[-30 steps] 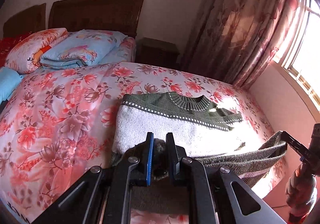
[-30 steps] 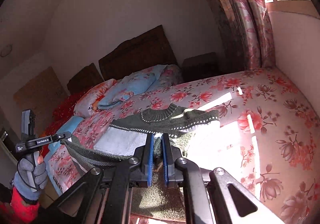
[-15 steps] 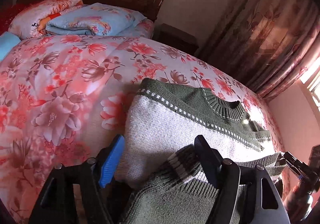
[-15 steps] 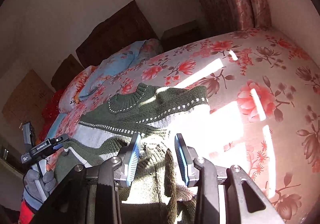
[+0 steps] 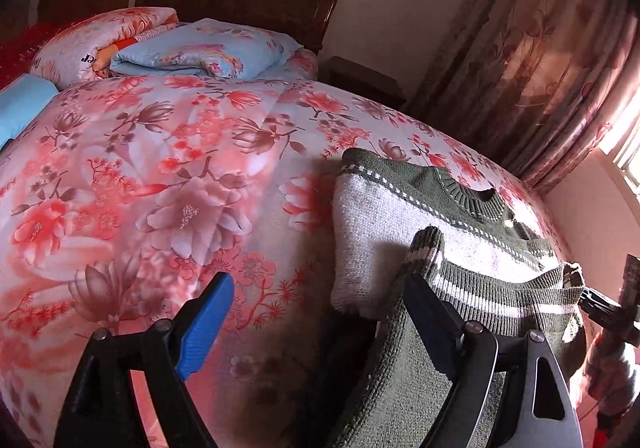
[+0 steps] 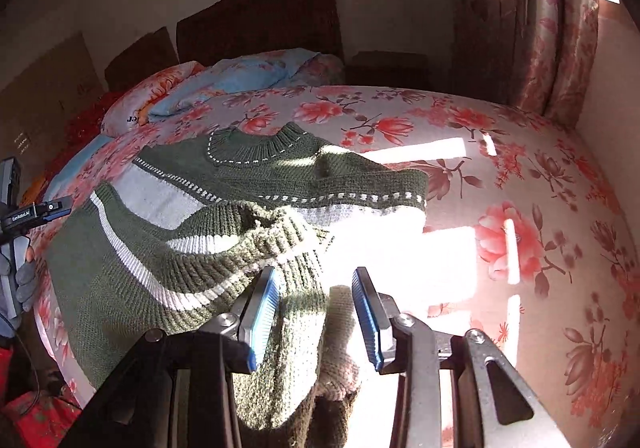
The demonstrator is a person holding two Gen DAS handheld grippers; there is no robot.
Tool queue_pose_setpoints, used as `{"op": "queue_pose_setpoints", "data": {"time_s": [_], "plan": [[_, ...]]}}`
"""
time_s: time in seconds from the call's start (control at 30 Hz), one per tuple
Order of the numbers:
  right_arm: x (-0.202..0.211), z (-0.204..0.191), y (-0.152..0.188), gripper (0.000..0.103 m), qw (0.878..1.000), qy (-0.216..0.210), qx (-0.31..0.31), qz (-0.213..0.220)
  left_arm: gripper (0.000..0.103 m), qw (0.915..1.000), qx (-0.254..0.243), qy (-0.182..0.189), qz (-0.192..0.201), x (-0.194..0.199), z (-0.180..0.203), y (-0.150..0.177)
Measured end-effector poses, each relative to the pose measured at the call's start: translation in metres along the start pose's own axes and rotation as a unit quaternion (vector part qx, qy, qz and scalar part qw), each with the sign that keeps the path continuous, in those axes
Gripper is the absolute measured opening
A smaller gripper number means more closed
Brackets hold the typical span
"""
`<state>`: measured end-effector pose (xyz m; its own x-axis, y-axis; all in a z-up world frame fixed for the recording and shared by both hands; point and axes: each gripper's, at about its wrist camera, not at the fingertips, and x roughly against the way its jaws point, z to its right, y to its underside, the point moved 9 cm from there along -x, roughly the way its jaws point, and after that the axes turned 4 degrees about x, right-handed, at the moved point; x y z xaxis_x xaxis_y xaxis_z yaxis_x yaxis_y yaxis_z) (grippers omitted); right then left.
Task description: Fold small clothes
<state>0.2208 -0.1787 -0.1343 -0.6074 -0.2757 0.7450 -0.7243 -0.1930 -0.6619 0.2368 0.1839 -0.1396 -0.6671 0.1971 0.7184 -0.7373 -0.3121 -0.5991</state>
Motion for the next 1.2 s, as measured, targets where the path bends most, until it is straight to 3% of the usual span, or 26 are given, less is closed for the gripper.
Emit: {"op": "queue_pose_setpoints", "data": {"time_s": [0.13,0.17,0.2,0.27,0.37,0.43,0.47,0.5,0.53,0.6,0.67,0.77,0.93,1.03,1.13,1.17,1.2], "plan": [[-0.021,-0.012,-0.007,0.037,0.998,-0.036,0.028,-0.036,0.103,0.9999,-0.011,-0.003,-0.004,-0.004,0.005,0.005],[-0.021,-0.011,-0.006,0.032,0.998,-0.041,0.03,-0.04,0.103,0.9999,-0.014,-0.003,-0.004,-0.003,0.005,0.006],[-0.018,-0.008,-0.007,0.02,0.998,-0.045,0.024,-0.035,0.103,0.9998,-0.017,-0.002,-0.005,-0.002,0.005,0.007],[0.0,-0.001,-0.009,0.011,0.998,-0.063,-0.004,-0.004,0.103,0.9998,-0.021,-0.003,-0.002,0.001,0.003,0.008],[0.031,0.017,-0.007,0.011,0.991,-0.089,-0.088,0.054,0.103,0.9998,-0.022,0.0,-0.003,0.005,-0.001,0.009],[0.03,0.045,0.007,0.015,0.987,-0.055,-0.144,0.048,0.103,0.9996,-0.029,-0.003,-0.003,0.005,-0.001,0.009],[0.025,0.057,0.016,0.026,0.988,-0.019,-0.149,0.031,0.103,0.9995,-0.031,-0.005,-0.003,0.005,0.0,0.009],[0.023,0.066,0.023,0.027,0.989,0.018,-0.145,0.018,0.103,0.9994,-0.033,-0.006,-0.002,0.005,0.001,0.009],[0.025,0.067,0.027,0.027,0.99,0.027,-0.138,0.018,0.103,0.9994,-0.034,-0.004,-0.002,0.006,0.004,0.009],[0.034,0.052,0.023,0.031,0.993,0.001,-0.115,0.042,0.103,0.9993,-0.036,0.0,0.002,0.007,0.008,0.009],[0.037,0.029,0.012,0.036,0.997,0.014,-0.051,0.047,0.103,0.9992,-0.039,0.001,0.002,0.007,0.011,0.011],[0.029,-0.001,0.002,0.037,0.998,0.034,0.051,0.022,0.103,0.9992,-0.039,0.001,0.0,0.004,0.016,0.014],[-0.007,-0.031,0.009,0.037,0.978,0.085,0.184,-0.04,0.103,0.9987,-0.051,-0.002,0.002,0.008,0.021,0.019],[-0.01,-0.038,0.011,0.037,0.964,0.115,0.238,-0.024,0.103,0.9984,-0.056,-0.006,0.004,0.012,0.018,0.021],[-0.008,-0.043,0.015,0.026,0.956,0.125,0.266,-0.009,0.103,0.9987,-0.05,-0.006,0.004,0.015,0.011,0.021],[-0.006,-0.044,0.017,0.015,0.953,0.132,0.272,0.0,0.103,0.9989,-0.047,-0.006,0.004,0.016,0.008,0.022],[-0.002,-0.044,0.017,0.011,0.951,0.142,0.275,0.014,0.103,0.9991,-0.043,-0.006,0.003,0.016,0.005,0.022]]}}
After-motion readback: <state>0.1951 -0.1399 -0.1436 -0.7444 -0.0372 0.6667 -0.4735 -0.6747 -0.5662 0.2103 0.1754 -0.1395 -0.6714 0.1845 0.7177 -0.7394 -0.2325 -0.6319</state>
